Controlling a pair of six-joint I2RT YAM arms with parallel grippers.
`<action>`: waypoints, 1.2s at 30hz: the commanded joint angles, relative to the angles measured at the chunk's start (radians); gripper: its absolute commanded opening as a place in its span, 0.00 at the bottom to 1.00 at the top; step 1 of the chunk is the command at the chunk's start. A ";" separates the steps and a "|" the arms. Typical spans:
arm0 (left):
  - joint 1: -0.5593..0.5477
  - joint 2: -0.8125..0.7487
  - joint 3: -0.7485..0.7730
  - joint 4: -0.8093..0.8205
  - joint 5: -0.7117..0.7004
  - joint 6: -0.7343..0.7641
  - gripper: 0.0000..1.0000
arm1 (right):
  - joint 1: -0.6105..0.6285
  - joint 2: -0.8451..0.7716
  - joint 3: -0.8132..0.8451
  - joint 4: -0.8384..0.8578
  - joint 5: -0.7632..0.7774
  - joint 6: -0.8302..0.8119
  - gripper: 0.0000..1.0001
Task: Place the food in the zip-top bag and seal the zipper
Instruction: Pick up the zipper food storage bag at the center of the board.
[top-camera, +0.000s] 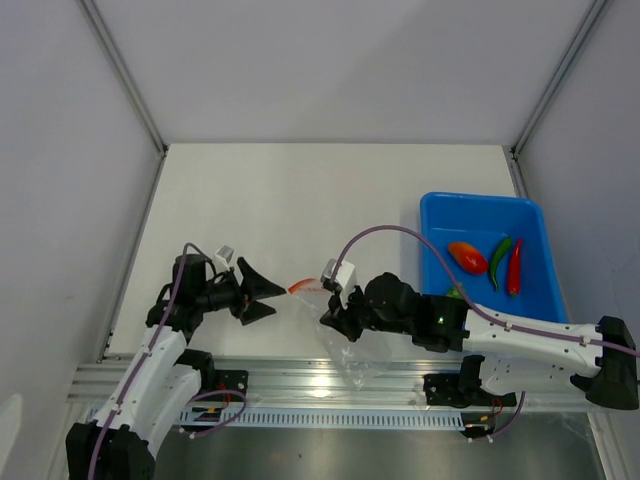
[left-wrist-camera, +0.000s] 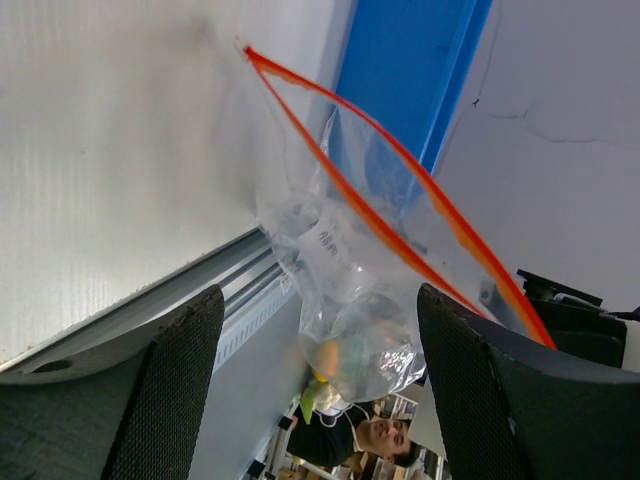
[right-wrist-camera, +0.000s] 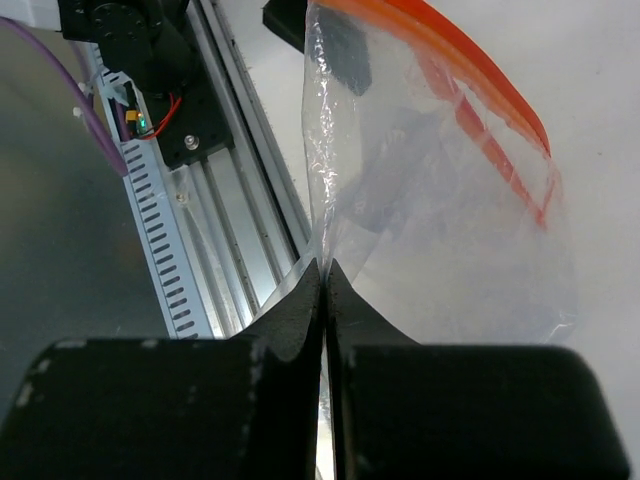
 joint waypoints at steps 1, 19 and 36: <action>0.007 0.014 0.024 0.096 0.048 -0.048 0.79 | 0.011 -0.011 0.005 0.052 -0.042 -0.023 0.00; -0.050 0.112 0.023 0.191 0.051 -0.092 0.71 | 0.038 0.043 0.048 0.051 -0.039 -0.052 0.00; -0.199 0.213 -0.009 0.370 0.022 -0.164 0.45 | 0.048 0.052 0.065 0.042 -0.014 -0.063 0.00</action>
